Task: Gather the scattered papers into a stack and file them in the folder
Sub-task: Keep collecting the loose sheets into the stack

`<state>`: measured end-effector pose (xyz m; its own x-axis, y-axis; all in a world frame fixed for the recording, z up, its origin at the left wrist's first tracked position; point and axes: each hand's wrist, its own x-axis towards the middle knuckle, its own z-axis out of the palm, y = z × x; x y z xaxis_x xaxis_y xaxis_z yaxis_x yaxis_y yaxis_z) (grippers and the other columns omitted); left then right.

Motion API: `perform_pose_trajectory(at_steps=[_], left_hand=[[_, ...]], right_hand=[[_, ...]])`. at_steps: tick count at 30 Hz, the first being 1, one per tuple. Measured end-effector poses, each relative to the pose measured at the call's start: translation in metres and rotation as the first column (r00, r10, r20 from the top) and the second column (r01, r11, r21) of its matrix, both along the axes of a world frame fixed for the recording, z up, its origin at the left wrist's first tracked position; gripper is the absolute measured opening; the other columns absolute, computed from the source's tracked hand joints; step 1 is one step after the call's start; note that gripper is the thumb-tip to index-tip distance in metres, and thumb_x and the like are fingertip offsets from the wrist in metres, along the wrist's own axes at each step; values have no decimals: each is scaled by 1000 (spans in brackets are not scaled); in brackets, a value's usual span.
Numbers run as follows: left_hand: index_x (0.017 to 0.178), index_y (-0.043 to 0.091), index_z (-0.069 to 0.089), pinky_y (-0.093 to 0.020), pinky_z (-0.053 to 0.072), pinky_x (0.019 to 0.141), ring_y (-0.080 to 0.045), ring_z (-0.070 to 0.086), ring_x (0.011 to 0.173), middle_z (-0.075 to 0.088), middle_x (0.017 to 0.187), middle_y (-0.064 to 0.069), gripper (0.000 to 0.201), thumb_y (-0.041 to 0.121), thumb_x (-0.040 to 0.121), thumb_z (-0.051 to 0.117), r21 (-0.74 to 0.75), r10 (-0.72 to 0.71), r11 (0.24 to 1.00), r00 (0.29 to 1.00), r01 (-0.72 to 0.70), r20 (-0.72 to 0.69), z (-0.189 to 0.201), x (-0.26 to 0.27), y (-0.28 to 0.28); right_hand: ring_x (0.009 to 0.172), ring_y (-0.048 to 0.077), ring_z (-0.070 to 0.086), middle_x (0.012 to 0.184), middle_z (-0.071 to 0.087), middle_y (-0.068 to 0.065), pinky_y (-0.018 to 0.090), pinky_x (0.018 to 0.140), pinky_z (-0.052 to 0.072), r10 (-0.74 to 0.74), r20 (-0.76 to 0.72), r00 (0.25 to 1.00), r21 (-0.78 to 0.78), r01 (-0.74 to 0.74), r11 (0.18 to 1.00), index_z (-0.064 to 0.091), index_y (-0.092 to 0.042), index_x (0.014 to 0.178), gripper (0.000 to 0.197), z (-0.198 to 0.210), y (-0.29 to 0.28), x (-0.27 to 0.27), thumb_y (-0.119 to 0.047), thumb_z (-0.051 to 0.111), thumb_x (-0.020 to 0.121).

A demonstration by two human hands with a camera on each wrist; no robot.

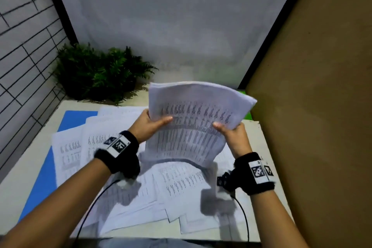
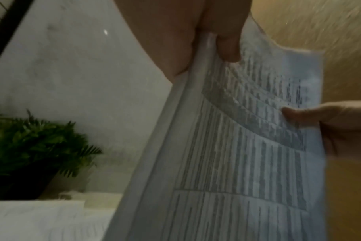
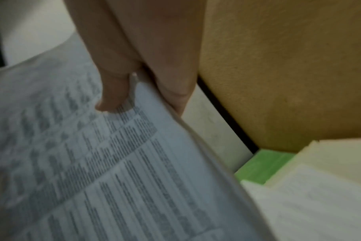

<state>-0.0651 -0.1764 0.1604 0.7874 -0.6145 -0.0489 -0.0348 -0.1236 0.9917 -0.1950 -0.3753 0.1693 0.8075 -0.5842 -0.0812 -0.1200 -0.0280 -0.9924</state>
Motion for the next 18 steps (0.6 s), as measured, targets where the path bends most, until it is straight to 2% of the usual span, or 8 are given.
perform_pose_trajectory(at_steps=[3,5,7,9,11,13,15,18], left_hand=[[89,28,59,-13,52,76,11,64,75,70,76,23,20,10,81,64,26,22,999,1000,-21,-7,-9,-2,11],[108,24,54,-26,47,91,1,61,91,63,101,13,25,17,84,60,136,-32,990,998,39,-60,-29,-13,18],[113,19,52,-38,45,97,-11,59,93,60,106,0,28,26,87,58,239,-64,968,995,82,-80,-49,-22,26],[89,12,57,-40,52,78,-15,57,72,59,83,-7,29,40,82,58,294,-23,954,995,49,-92,-57,-27,29],[68,12,47,-28,41,55,-16,44,56,45,63,-5,29,33,86,56,311,77,950,991,-38,-113,-57,-28,28],[64,15,44,-24,30,48,-15,35,52,38,56,-3,28,18,91,52,356,151,927,987,-121,-59,-57,-24,30],[63,17,43,-25,27,48,-16,34,50,38,54,-2,29,16,91,51,405,185,899,983,-165,-9,-60,-18,39],[61,15,40,-24,27,47,-17,32,48,35,52,-4,32,16,92,49,448,248,869,968,-211,-25,-66,-12,59]], right_hand=[[74,10,68,81,72,-4,28,75,56,-21,12,1000,65,20,998,66,-13,84,16,-19,8,-4,2,66,77],[76,18,65,83,68,5,28,72,54,10,-194,981,23,-5,1000,63,-7,88,11,-49,20,-1,-2,66,79],[66,17,55,72,57,4,23,61,47,-25,-327,945,13,31,999,56,-8,80,11,-73,28,4,-7,67,80],[54,15,50,62,47,2,19,50,44,-103,-320,942,19,115,993,49,-10,67,22,-84,28,11,-3,66,80],[49,9,58,67,48,4,12,47,48,-89,-232,969,157,128,979,52,-3,80,12,-79,26,10,7,60,81],[62,9,65,80,56,7,12,52,51,-29,-220,975,202,75,976,52,0,104,23,-87,8,4,7,57,83],[96,27,63,103,59,13,22,72,52,-70,-422,904,28,90,996,51,-2,119,38,-108,-27,-9,-2,63,83],[121,37,48,135,46,20,40,100,41,-293,-729,619,-262,144,954,41,-4,130,60,-134,-72,-43,-21,68,79]])
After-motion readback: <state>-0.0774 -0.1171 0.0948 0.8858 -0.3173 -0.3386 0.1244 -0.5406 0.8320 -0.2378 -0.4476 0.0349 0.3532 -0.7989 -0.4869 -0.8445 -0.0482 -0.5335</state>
